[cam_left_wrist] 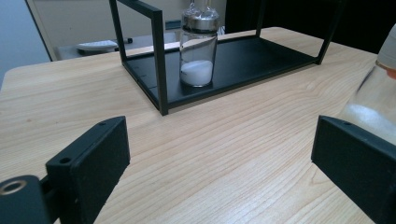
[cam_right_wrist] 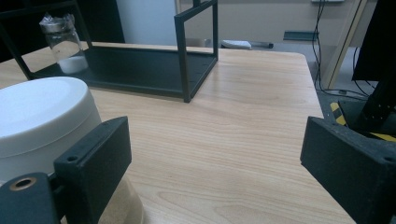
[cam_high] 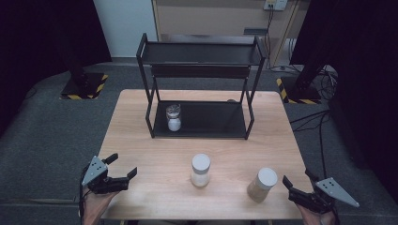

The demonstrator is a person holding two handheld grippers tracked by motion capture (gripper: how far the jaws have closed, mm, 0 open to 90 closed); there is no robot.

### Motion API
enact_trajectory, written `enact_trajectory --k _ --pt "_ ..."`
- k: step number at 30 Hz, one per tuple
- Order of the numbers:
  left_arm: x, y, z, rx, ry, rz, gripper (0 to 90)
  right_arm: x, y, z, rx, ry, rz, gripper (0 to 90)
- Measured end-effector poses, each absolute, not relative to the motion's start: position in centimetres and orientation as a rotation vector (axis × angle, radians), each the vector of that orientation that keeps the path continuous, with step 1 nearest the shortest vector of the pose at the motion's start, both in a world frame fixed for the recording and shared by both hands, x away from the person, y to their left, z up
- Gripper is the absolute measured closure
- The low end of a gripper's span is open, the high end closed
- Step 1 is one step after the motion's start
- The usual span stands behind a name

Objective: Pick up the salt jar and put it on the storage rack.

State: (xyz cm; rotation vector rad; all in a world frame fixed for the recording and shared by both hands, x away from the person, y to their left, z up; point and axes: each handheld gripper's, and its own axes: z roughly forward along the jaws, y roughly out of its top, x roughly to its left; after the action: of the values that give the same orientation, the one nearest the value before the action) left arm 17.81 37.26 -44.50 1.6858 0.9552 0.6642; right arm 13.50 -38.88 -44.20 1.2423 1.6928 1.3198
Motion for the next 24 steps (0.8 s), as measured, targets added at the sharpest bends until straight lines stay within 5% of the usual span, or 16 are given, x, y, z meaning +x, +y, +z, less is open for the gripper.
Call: enact_trajectory --k 24 --pt "18.7 38.5 -45.3 1.733 0.877 0.572 3.5 13.6 -38.7 -44.1 1.240 1.699 1.309 8.7"
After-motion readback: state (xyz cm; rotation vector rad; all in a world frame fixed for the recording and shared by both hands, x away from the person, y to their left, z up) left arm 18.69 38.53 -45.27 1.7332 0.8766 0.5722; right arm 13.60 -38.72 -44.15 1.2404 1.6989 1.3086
